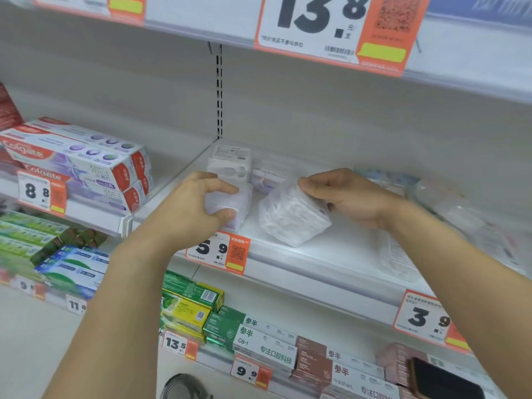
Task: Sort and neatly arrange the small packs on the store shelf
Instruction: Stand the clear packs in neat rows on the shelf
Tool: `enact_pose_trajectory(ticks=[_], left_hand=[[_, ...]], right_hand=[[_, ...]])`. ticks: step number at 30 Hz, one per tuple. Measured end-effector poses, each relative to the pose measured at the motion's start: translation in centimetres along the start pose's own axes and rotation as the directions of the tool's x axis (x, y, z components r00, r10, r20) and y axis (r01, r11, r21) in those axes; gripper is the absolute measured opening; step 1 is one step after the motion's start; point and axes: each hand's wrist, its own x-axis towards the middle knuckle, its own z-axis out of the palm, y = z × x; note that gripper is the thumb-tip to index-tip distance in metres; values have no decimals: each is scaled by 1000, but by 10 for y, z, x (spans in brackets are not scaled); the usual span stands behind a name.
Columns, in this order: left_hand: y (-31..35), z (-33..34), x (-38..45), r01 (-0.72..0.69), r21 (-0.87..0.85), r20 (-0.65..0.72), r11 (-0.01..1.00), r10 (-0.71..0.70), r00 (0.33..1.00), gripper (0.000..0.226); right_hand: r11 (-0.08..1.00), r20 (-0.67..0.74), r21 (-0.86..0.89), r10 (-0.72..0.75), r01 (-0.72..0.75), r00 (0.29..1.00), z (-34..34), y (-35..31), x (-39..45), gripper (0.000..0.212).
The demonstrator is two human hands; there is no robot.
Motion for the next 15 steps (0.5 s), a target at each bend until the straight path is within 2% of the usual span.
enact_pose_trajectory(ticks=[4,6,9,11,13,15], left_hand=[[-3,-1,-2,-13,26,19,1000,12,1000,44],[-5,-3,-2,-24,29,33,999,23,999,45],[-8,-6,-2,31,-100,69,995,-24,997,45],[-7,-6,-3,76,-228,42,971,-68,997,33],[-4,-5,-4,80,-274,-12,958,-87,996,24],[-3,-3,-5,70,-240,-62,968,-87,994,32]], right_hand=[[999,69,-20,-23,24,997,-18,-5,-2,21],[998,69,-60,22,-18,997,-22,-11,-4,17],[985,15,-126,120,-117,993,-14,-22,-10,43],[942,1,-317,121,-115,993,-7,-25,-14,56],[881,14,-466,94,-77,995,-4,-24,-15,52],[899,61,-435,92,-57,994,-8,-23,-15,37]])
